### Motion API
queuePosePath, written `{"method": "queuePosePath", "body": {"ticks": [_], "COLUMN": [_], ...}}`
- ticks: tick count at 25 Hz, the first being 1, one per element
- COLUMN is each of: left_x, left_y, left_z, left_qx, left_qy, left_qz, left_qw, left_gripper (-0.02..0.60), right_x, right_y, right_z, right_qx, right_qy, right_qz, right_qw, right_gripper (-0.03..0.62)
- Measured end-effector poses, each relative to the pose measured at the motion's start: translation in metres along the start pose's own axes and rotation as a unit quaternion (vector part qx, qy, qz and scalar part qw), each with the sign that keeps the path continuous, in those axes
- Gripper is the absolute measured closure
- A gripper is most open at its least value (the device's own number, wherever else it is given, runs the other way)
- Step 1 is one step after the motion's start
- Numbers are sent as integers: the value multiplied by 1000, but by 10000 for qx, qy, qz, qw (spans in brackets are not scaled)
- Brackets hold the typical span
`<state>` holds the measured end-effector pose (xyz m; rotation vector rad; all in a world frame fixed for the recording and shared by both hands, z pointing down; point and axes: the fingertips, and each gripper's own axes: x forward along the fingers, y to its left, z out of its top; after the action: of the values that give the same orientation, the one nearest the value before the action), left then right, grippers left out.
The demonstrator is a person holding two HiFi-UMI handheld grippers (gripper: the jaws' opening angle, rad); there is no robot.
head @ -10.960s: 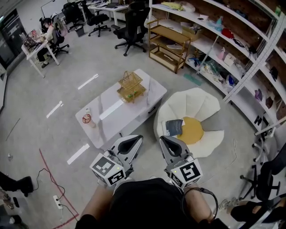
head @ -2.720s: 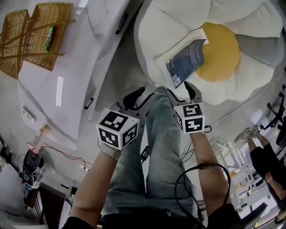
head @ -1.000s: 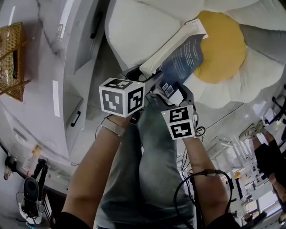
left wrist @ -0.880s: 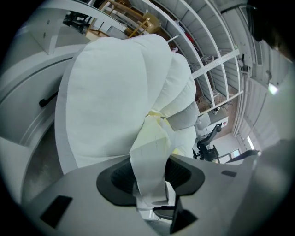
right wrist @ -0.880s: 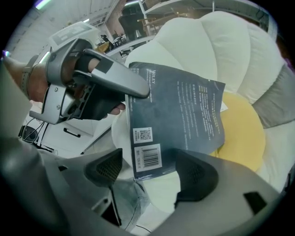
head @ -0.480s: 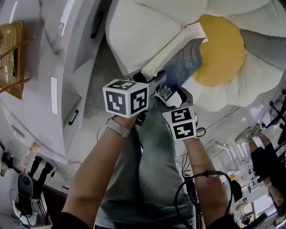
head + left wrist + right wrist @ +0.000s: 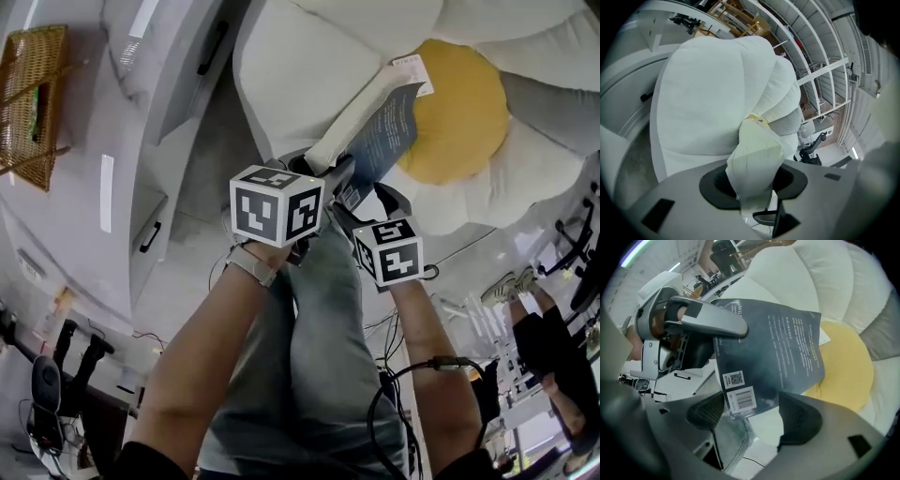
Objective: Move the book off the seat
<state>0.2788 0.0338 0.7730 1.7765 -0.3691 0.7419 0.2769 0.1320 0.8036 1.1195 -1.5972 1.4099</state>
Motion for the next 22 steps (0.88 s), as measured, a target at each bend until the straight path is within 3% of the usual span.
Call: {"method": "queuePosePath", "body": {"ticks": [6,15,22], "left_x": [-21,-83,-138], "left_y": [-20,-42,-45], "left_z": [-4,-10,-17], "left_qx": [258,1039,989], "left_qy": [67,161,-79], "left_qz": [-2,102,160], "left_qw": [9996,9944,9949], "left_gripper": [414,414,414], "right_x": [-19,-41,-56], "right_y": [15,80,130], "right_z": [-5,3,7], "right_qx": [38,-198,-529], "right_qy": [59,66,-3], "right_qz": [41,346,694], "right_qw": [10000,9992,9962], "right_gripper": [247,247,246]}}
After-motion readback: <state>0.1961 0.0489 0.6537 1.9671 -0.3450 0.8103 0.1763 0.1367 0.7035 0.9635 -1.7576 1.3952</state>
